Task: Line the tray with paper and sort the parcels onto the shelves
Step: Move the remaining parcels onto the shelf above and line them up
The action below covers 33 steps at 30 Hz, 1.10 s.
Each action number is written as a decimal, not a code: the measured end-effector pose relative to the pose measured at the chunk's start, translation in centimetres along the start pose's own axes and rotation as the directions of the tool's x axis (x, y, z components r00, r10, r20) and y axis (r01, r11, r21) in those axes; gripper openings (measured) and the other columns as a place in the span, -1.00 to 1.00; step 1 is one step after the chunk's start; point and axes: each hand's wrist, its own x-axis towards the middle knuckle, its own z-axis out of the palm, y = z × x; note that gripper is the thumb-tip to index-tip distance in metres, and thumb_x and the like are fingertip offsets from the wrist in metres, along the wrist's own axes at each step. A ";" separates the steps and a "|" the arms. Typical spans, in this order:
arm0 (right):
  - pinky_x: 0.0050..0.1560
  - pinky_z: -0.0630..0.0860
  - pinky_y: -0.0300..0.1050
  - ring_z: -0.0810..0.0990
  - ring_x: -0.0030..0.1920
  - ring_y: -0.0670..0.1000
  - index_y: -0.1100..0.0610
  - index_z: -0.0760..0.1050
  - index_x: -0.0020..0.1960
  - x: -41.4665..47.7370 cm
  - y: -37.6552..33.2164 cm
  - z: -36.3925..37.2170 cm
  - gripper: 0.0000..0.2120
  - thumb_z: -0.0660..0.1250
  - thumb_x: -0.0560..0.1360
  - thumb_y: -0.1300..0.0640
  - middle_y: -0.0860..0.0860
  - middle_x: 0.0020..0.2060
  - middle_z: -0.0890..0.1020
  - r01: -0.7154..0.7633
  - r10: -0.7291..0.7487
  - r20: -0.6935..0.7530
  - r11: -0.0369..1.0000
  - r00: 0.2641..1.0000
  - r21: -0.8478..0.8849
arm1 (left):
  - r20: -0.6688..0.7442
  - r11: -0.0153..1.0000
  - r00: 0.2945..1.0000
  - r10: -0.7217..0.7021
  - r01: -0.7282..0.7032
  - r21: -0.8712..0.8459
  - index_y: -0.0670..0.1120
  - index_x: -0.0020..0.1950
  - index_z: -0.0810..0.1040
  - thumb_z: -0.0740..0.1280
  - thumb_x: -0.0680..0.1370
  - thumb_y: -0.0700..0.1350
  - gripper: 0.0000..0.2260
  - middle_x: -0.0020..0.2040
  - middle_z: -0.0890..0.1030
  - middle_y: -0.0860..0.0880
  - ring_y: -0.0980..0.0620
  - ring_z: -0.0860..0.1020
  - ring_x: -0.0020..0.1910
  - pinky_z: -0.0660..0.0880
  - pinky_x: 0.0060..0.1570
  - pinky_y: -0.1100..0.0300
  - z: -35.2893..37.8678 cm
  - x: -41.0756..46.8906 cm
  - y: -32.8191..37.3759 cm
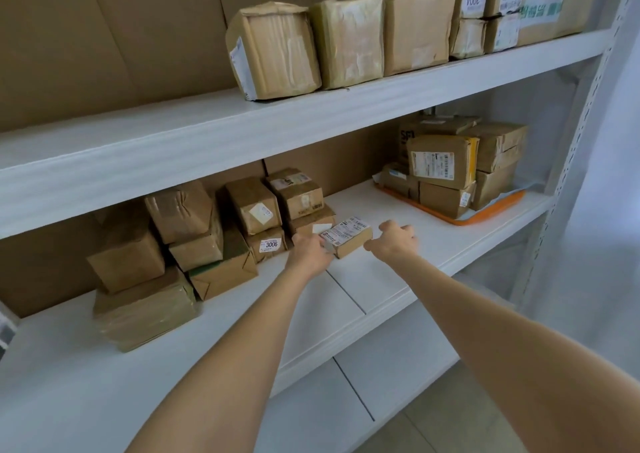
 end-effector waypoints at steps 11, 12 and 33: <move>0.36 0.32 -0.01 0.33 0.35 0.19 0.12 0.19 0.50 6.7 -1.8 7.3 -0.25 0.39 0.42 -0.07 0.12 0.38 0.32 -0.032 0.026 0.109 0.998 0.994 0.060 | 0.052 0.990 0.993 -0.110 0.114 -0.087 -0.15 0.42 0.30 0.30 0.55 -0.03 -0.52 0.36 0.33 -0.20 -0.15 0.43 0.27 0.39 0.21 0.09 2.8 8.9 -4.2; 0.38 0.31 0.00 0.33 0.36 0.18 0.11 0.19 0.50 7.4 -2.1 7.6 -0.25 0.39 0.42 -0.08 0.12 0.38 0.32 -0.018 0.010 0.104 0.997 0.995 0.080 | 0.023 0.982 0.992 -0.125 0.127 -0.139 -0.16 0.45 0.25 0.30 0.56 -0.03 -0.48 0.37 0.34 -0.20 -0.15 0.43 0.29 0.40 0.22 0.07 2.9 9.4 -4.2; 0.07 0.28 -0.12 0.36 0.17 0.07 0.21 0.42 0.28 15.3 -6.4 9.9 -0.53 0.35 0.51 -0.06 0.11 0.09 0.46 0.224 -0.250 0.298 0.967 0.921 0.117 | 0.044 0.807 0.941 -0.336 0.312 -0.502 -0.16 0.42 0.29 0.36 0.47 -0.01 -0.43 0.34 0.43 -0.17 -0.16 0.46 0.26 0.46 0.23 -0.05 3.2 16.9 -4.7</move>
